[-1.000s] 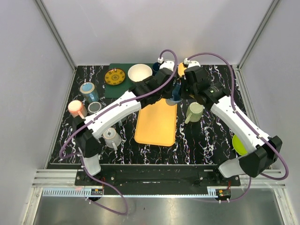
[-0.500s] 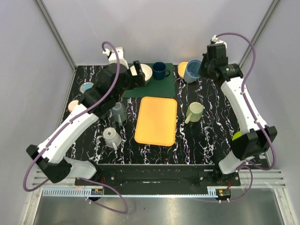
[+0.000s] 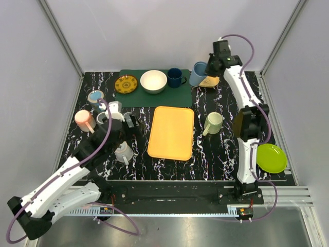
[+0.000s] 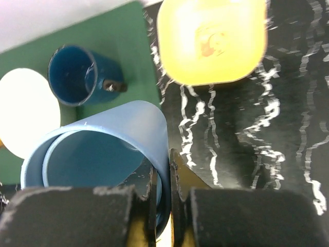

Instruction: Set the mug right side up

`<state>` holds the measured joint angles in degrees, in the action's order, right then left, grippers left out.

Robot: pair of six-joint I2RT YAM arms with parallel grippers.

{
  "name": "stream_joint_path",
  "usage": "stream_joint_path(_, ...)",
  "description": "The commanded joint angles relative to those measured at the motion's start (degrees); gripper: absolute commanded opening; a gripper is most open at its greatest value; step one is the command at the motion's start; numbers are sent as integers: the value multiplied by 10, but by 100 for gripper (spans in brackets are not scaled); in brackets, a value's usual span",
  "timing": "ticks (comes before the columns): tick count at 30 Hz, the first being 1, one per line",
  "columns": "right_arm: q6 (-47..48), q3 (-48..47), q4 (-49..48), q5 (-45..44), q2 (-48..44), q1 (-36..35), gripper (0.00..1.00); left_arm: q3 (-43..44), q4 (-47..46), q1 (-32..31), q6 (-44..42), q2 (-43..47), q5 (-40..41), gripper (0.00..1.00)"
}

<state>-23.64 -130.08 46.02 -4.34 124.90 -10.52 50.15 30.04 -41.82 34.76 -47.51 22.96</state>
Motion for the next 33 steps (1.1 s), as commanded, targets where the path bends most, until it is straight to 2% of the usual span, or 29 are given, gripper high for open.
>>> stream_joint_path(1,9,-72,27,28,36,-47,0,-50,-34,1,32,62,8,99)
stream_joint_path(6,34,-146,59,-15,111,-80,0,-65,-13,1,32,63,11,99)
stream_joint_path(11,32,-200,96,-21,172,-92,0,-74,-12,1,36,58,2,99)
stream_joint_path(12,37,-206,100,-29,177,-94,4,-78,-12,1,37,58,1,99)
stream_joint_path(13,39,-206,104,-34,183,-98,15,-82,-13,1,37,59,2,99)
stream_joint_path(15,40,-202,103,-37,189,-100,31,-87,-15,1,36,60,2,99)
stream_joint_path(16,40,-202,103,-40,191,-101,43,-90,-16,0,36,59,2,99)
stream_joint_path(20,40,-203,95,-52,190,-105,58,-93,-19,1,36,56,0,99)
stream_joint_path(23,34,-213,94,-58,185,-107,63,-92,-17,1,36,57,1,99)
stream_joint_path(27,22,-207,82,-94,133,-114,66,-85,-12,1,36,69,13,99)
stream_joint_path(33,7,-106,33,-99,-56,-122,68,-45,-4,1,8,73,42,99)
